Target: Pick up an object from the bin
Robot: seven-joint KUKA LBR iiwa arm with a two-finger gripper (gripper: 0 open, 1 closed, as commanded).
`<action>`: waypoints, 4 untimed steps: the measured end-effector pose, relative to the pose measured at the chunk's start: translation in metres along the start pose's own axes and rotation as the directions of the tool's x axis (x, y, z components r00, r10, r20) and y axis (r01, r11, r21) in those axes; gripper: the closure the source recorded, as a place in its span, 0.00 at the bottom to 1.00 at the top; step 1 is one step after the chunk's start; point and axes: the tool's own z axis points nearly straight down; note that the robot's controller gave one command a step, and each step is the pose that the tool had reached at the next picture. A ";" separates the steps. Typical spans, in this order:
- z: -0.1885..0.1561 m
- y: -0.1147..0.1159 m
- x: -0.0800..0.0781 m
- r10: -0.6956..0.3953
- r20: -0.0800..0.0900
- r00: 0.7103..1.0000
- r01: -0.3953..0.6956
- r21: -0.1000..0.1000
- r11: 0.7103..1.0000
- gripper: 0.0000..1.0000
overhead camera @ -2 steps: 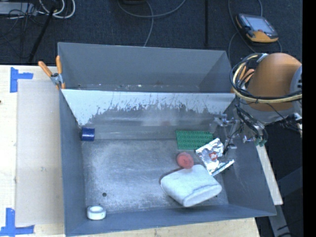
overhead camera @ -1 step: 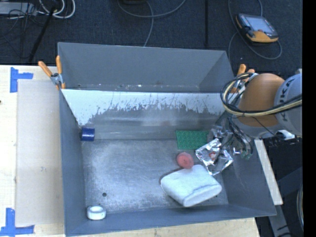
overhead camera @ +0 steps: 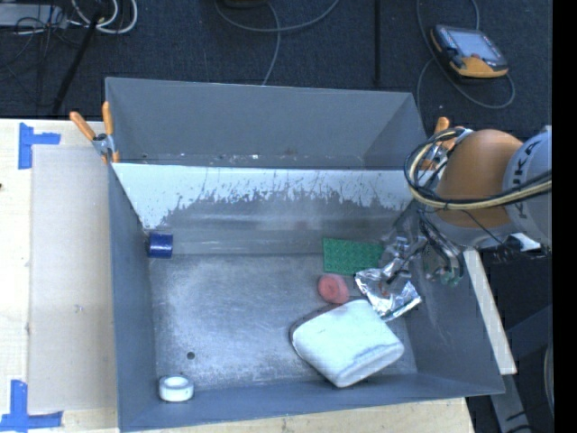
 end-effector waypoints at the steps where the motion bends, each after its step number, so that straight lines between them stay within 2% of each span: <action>1: -0.122 -0.002 -0.021 0.040 0.001 0.999 -0.040 -0.001 0.999 1.00; 2: -0.189 0.033 -0.026 0.061 0.001 0.998 -0.061 -0.002 0.998 1.00; 3: -0.130 0.044 0.030 -0.241 -0.014 0.970 0.241 -0.005 0.970 1.00; 4: -0.098 0.029 0.060 -0.291 -0.014 0.957 0.291 -0.005 0.957 1.00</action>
Offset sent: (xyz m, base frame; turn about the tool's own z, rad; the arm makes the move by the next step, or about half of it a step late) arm 0.0162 -0.0042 0.1174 0.0416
